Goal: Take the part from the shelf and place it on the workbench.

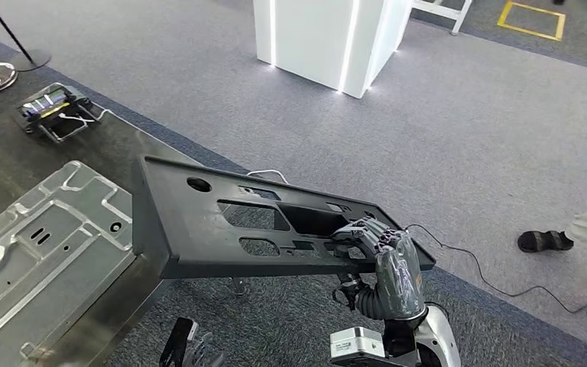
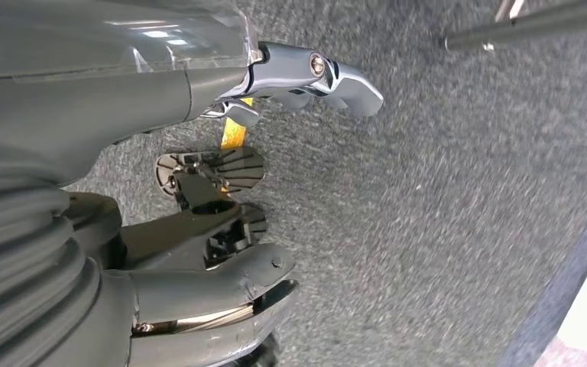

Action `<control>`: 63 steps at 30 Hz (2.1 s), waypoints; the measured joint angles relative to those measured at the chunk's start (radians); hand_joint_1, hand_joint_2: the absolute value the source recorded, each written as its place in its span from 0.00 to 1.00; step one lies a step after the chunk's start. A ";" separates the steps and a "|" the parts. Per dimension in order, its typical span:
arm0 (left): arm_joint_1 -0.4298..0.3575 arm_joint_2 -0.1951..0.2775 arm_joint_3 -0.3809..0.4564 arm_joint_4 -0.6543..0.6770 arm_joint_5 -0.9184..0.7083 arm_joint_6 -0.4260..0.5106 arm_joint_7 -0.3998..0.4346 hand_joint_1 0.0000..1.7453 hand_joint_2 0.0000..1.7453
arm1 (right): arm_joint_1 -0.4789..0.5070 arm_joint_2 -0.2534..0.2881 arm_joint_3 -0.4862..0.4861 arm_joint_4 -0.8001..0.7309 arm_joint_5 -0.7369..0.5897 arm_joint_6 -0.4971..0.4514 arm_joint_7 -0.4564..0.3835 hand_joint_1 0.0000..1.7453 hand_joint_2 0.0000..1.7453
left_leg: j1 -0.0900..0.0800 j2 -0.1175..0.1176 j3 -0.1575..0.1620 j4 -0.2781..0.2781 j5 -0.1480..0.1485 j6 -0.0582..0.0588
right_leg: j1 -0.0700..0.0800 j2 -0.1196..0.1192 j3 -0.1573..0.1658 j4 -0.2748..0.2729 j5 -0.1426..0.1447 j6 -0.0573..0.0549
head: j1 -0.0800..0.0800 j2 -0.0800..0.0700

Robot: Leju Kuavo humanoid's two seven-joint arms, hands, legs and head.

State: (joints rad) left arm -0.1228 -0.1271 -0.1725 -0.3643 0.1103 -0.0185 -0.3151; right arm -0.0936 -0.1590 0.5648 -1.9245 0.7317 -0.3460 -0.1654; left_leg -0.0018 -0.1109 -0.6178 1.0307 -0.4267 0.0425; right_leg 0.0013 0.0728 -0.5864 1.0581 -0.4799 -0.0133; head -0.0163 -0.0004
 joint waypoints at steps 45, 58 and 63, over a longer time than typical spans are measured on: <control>-0.002 0.006 0.014 0.000 0.006 -0.010 -0.002 0.00 1.00 | -0.006 -0.008 -0.034 -0.008 0.004 0.002 0.002 1.00 1.00 | 0.016 0.156 -0.003 0.049 -0.038 -0.059 | -0.010 -0.164 0.030 -0.045 -0.001 0.006 | -0.006 0.000; 0.001 0.006 0.015 0.001 0.008 -0.012 -0.010 0.00 1.00 | -0.010 -0.042 -0.084 -0.011 0.053 0.008 0.028 1.00 1.00 | 0.017 0.045 0.017 -0.013 -0.004 -0.002 | -0.015 -0.071 -0.076 0.191 -0.094 0.043 | -0.005 0.000; 0.001 0.004 0.015 0.001 0.009 -0.015 -0.013 0.00 1.00 | -0.024 -0.064 -0.109 -0.006 0.074 0.035 0.058 1.00 1.00 | 0.019 -0.016 0.004 -0.011 0.004 -0.023 | -0.014 0.002 0.020 -0.038 0.001 0.023 | -0.005 0.000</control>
State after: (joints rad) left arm -0.1218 -0.1233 -0.1575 -0.3635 0.1194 -0.0332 -0.3281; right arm -0.1181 -0.2226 0.4554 -1.9310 0.8052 -0.3111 -0.1073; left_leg 0.0168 -0.1266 -0.6138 1.0198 -0.4226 0.0194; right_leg -0.0129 0.0747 -0.5664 1.0203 -0.4794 0.0094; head -0.0215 -0.0004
